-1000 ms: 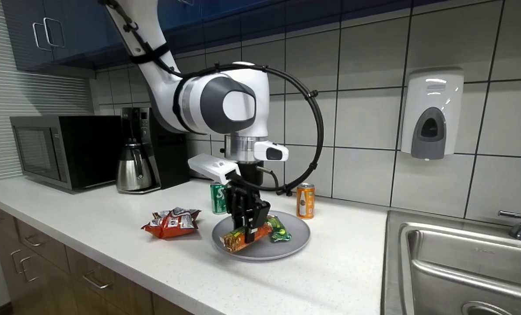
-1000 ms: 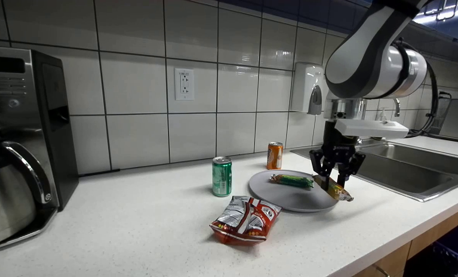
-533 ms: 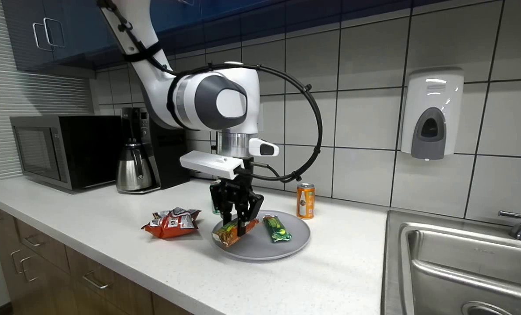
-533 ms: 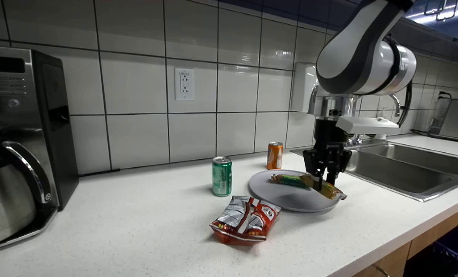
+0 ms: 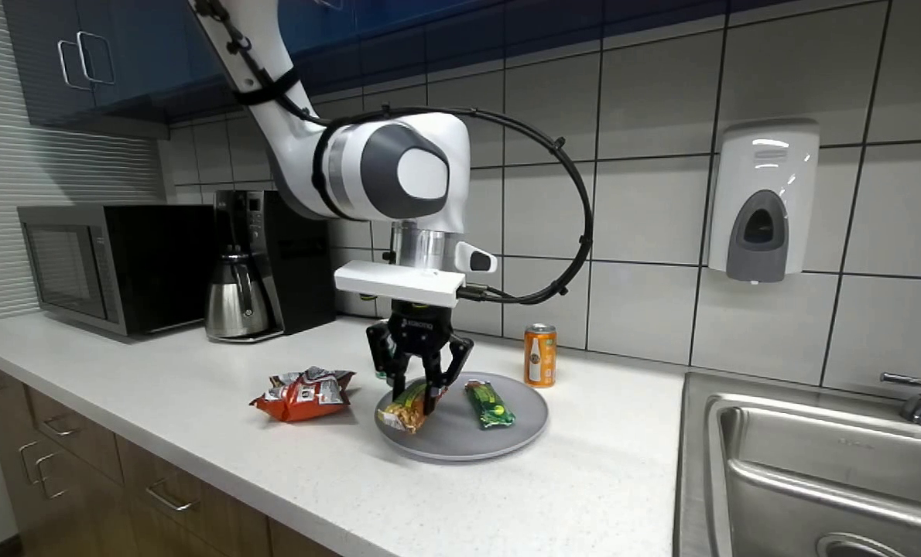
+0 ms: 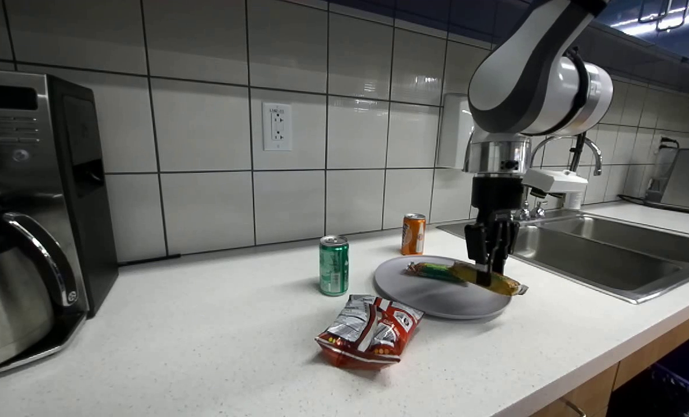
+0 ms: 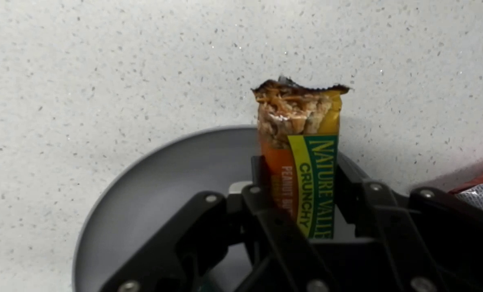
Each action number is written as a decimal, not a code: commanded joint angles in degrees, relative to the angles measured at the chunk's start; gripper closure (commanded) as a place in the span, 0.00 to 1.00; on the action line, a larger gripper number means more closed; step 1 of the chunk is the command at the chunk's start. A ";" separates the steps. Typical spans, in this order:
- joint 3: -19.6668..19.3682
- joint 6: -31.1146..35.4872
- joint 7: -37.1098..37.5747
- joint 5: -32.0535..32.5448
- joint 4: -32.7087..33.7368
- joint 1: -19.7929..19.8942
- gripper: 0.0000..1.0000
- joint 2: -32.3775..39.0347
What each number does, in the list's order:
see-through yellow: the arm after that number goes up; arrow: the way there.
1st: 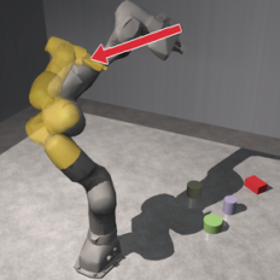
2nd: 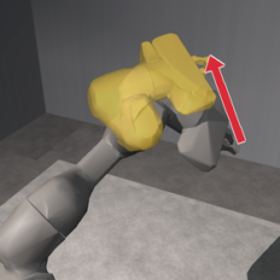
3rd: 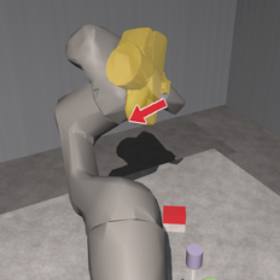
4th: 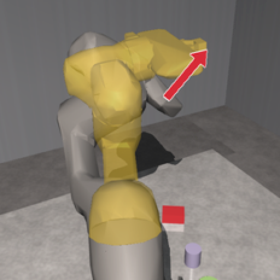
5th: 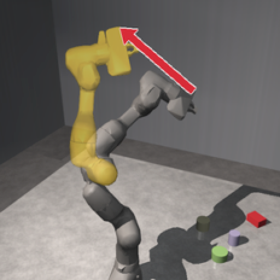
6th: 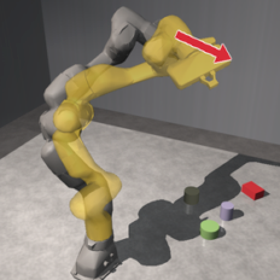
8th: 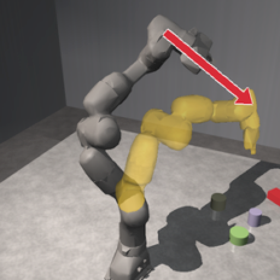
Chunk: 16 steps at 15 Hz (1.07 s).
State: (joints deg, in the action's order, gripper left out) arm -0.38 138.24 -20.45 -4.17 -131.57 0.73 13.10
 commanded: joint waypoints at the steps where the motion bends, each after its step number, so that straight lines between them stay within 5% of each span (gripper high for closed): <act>1: 0.95 -4.24 -5.08 2.40 3.94 1.49 0.83 2.23; 16: 2.00 -5.79 -6.87 10.94 12.02 1.14 0.83 10.89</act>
State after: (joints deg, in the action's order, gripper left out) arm 0.48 134.94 -26.22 5.29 -121.80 0.87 23.18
